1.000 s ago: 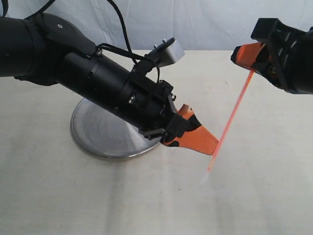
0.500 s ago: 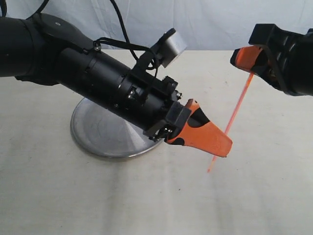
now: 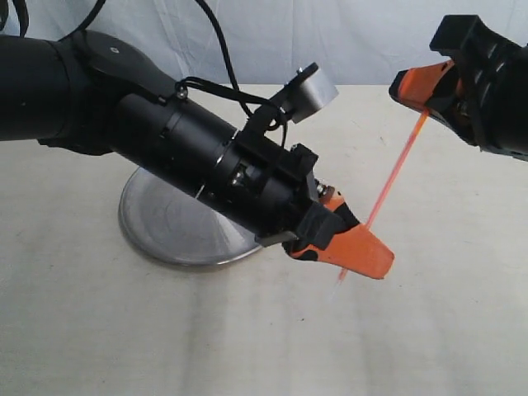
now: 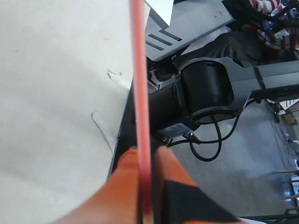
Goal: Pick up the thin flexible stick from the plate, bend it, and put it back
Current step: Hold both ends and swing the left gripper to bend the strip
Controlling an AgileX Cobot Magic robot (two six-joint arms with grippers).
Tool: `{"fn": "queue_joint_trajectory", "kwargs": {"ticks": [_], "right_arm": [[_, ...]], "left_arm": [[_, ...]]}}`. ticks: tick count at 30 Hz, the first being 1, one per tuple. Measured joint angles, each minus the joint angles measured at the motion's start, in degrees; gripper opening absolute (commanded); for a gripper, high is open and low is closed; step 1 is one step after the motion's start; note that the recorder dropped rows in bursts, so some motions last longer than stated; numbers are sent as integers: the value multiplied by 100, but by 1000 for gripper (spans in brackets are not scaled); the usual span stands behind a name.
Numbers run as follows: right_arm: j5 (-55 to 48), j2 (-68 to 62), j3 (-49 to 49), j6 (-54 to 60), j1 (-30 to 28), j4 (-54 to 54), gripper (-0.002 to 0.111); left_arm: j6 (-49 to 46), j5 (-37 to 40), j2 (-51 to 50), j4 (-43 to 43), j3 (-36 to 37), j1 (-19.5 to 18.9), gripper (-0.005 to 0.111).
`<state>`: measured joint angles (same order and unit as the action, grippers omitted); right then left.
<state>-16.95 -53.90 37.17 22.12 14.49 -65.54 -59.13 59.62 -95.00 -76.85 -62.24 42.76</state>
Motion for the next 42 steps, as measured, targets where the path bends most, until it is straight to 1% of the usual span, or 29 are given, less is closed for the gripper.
{"fn": "queue_joint_trajectory", "kwargs": {"ticks": [3, 8, 11, 12, 16, 20, 23, 25, 26, 28, 30, 32, 35, 39, 42], "right_arm": [[-64, 119, 0, 0, 0, 0, 0], [-512, 407, 0, 210, -10, 163, 0], [-873, 528, 10, 319, -21, 394, 0], [-1023, 604, 21, 340, -21, 636, 0], [-973, 674, 29, 253, -21, 1208, 0], [-502, 631, 29, -217, -21, 2157, 0], [-299, 146, 55, -337, -21, 2553, 0], [-539, -156, 65, -361, -21, 2546, 0], [-742, -281, 65, -371, -21, 2519, 0], [-1029, -295, 65, -370, -21, 2495, 0], [-1100, -33, 55, -349, -32, 2546, 0], [-1199, 377, 45, -349, -32, 2416, 0], [-1332, 714, 35, -330, -7, 2285, 0], [-1357, 978, 13, -315, 2, 2289, 0], [-1131, 1004, 13, -303, 2, 2356, 0]], "left_arm": [[-47, -153, 0, 164, 0, 0, 0], [254, -586, 0, 315, 0, 9, 0], [397, -831, 0, 426, 0, 9, 0], [423, -868, 0, 466, 14, 9, 0], [460, -768, 12, 442, 14, 9, 0], [551, -464, 269, 393, 14, 9, 0], [652, -332, 716, 181, 14, 9, 0], [652, -557, 930, 193, 14, 9, 0], [652, -871, 1047, 276, 14, 9, 0], [689, -1534, 1205, 756, 14, 9, 0], [1162, -2075, 1218, 1607, 14, 9, 0], [1733, -2282, 1065, 2537, 14, 9, 0], [1991, -2130, 847, 2737, 1, 38, 0], [2036, -1838, 688, 2525, -45, 158, 0], [1985, -1731, 641, 2435, -45, 355, 0]]}}
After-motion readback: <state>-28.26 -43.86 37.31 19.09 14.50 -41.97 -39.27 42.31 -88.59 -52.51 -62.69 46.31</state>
